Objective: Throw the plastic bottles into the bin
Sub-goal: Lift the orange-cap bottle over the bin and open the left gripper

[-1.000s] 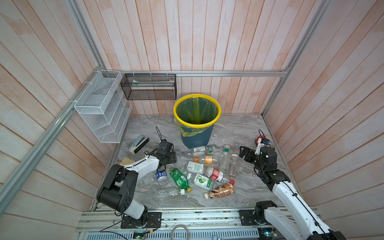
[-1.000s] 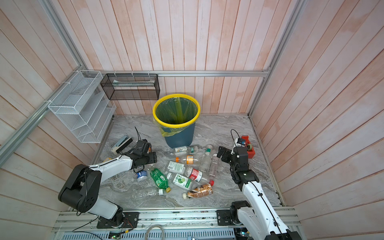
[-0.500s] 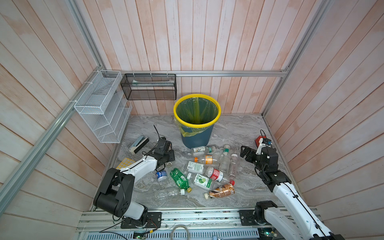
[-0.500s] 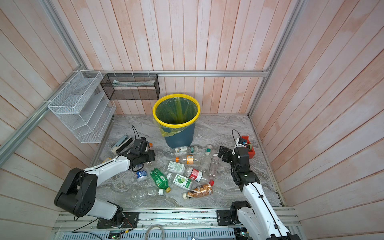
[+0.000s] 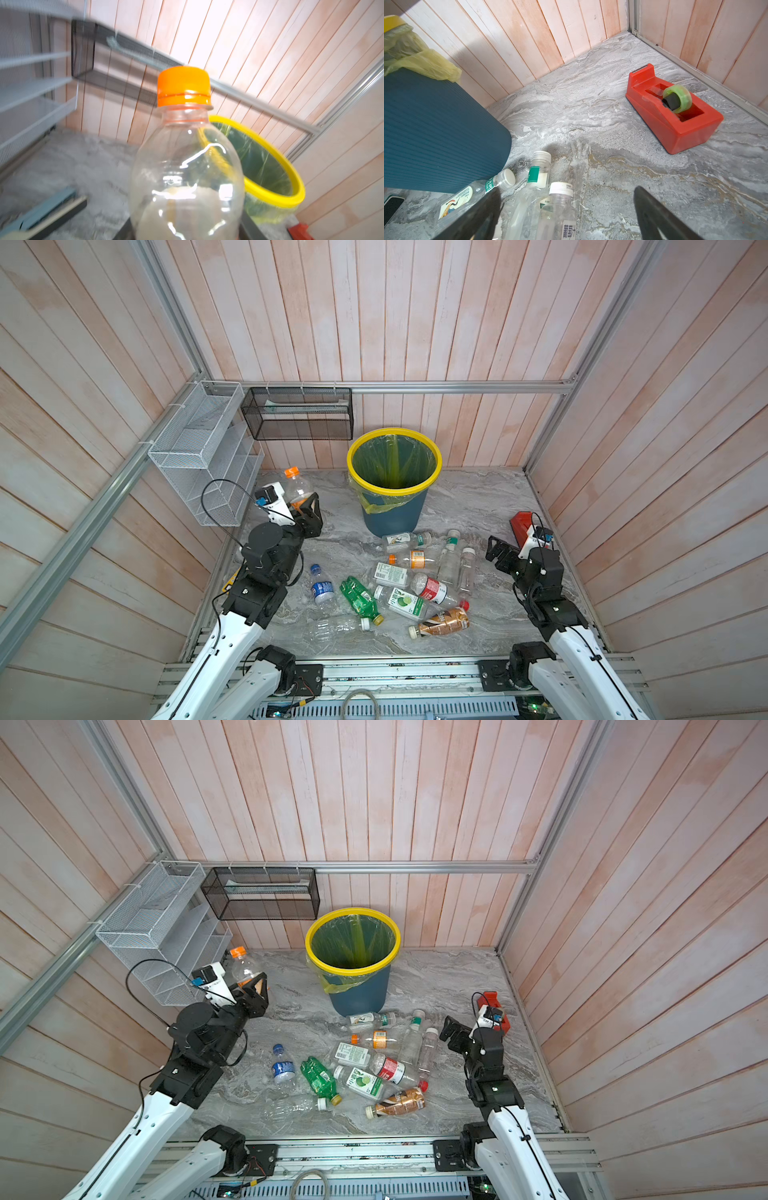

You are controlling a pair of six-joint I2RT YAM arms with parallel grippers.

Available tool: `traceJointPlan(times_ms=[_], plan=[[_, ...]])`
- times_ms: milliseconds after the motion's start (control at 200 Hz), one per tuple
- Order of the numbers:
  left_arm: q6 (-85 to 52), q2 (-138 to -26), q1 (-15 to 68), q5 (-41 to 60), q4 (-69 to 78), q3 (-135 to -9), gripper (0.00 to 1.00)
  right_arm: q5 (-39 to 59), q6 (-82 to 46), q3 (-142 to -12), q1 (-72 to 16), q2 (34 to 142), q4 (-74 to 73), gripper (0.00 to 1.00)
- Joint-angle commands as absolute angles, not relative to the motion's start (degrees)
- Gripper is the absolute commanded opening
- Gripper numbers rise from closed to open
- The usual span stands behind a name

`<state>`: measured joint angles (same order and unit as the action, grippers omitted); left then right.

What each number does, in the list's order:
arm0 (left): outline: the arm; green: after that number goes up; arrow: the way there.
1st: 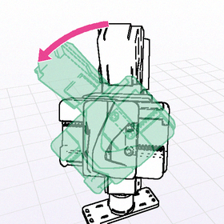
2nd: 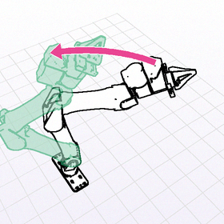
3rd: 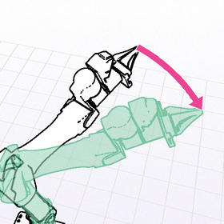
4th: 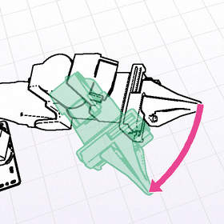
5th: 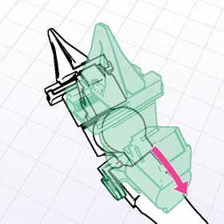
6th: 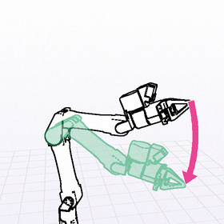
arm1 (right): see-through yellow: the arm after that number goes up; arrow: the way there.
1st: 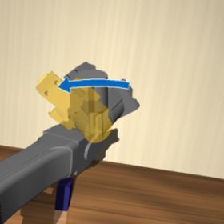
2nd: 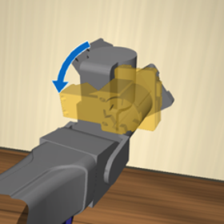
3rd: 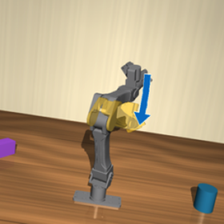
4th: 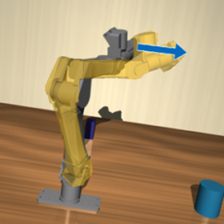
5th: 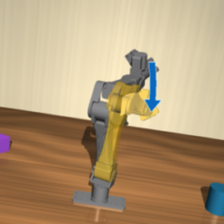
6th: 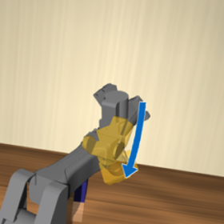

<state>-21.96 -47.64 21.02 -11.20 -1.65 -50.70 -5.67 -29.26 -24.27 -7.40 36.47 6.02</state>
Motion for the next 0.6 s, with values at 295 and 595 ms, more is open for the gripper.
traceJointPlan(times_ms=[295, 595], plan=[[-11.9, -90.4, 31.2, -0.7, -25.1, -101.3, 0.69, 4.8, -28.4, -25.6, -7.2, 37.7, 8.0, 0.99], [-12.5, -81.8, 31.3, -6.2, -13.5, -90.7, 1.00, 1.1, -28.0, -26.9, -7.1, 36.7, 14.3, 0.99]])
